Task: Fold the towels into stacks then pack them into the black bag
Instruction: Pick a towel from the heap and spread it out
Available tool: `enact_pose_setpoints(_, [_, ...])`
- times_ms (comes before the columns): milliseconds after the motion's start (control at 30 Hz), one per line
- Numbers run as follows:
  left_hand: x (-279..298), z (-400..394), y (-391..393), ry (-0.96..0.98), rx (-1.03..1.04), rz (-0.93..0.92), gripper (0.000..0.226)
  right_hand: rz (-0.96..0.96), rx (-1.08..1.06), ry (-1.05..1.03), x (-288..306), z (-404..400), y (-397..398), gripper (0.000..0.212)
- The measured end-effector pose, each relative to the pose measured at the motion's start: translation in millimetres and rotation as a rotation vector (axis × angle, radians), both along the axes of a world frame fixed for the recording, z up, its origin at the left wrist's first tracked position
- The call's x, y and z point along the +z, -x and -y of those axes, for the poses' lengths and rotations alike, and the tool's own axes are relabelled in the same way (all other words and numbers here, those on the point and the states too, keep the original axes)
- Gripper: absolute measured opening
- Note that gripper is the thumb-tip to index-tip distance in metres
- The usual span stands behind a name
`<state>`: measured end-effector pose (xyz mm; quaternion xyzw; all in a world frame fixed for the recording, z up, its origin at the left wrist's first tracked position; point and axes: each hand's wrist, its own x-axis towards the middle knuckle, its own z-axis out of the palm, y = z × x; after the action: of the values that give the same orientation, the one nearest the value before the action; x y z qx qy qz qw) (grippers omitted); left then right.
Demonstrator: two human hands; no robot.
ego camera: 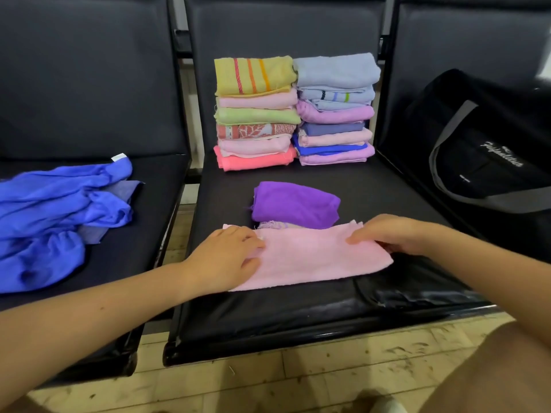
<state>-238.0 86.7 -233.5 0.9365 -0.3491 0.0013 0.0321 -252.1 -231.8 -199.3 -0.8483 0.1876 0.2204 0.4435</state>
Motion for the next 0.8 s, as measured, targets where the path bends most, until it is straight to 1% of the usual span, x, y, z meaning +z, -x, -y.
enact_pose_setpoints(67, [2.7, 0.1, 4.2, -0.011, -0.01, -0.011, 0.088, 0.039, -0.057, -0.231, 10.2, -4.9, 8.1, 0.025])
enact_pose_setpoints(100, [4.6, 0.5, 6.2, -0.017, -0.011, -0.016, 0.089, 0.072, -0.064, -0.298, 16.5, -9.3, 11.8, 0.025])
enact_pose_setpoints(167, [9.2, 0.9, 8.5, -0.02, 0.008, -0.045, 0.086, 0.141, -0.037, -0.334, 28.3, -22.7, 17.6, 0.021])
enact_pose_setpoints(200, [10.9, 0.3, 8.4, -0.008, 0.02, -0.065, 0.079, 0.161, -0.012, -0.34, 32.5, -30.9, 20.0, 0.018])
enact_pose_setpoints(333, [16.7, -6.7, 3.9, 0.144, 0.082, -0.138, 0.036, 0.194, 0.054, -0.311, 36.0, -69.6, 23.8, 0.007])
enact_pose_setpoints(367, [17.6, -9.4, 1.6, 0.174, 0.098, -0.138, 0.031, 0.2, 0.082, -0.289, 34.8, -79.2, 23.5, 0.008])
enact_pose_setpoints(433, [19.8, -15.2, -2.6, 0.196, 0.135, -0.124, 0.028, 0.21, 0.138, -0.242, 30.3, -96.6, 20.7, 0.011])
enact_pose_setpoints(533, [26.3, -21.0, -4.2, 0.242, 0.209, -0.132, 0.026, 0.245, 0.173, -0.165, 25.4, -119.8, 16.4, 0.01])
enact_pose_setpoints(633, [30.4, -23.1, -3.1, 0.267, 0.254, -0.141, 0.025, 0.262, 0.166, -0.189, 19.9, -137.2, 12.0, 0.022])
enact_pose_setpoints(733, [32.2, -23.3, 0.3, 0.263, 0.252, -0.139, 0.028, 0.155, 0.276, -0.183, 14.3, -146.9, 12.5, 0.02])
enact_pose_setpoints(800, [31.4, -22.5, 2.5, 0.255, 0.234, -0.133, 0.029, 0.101, 0.341, -0.089, 11.6, -147.7, 12.3, 0.02])
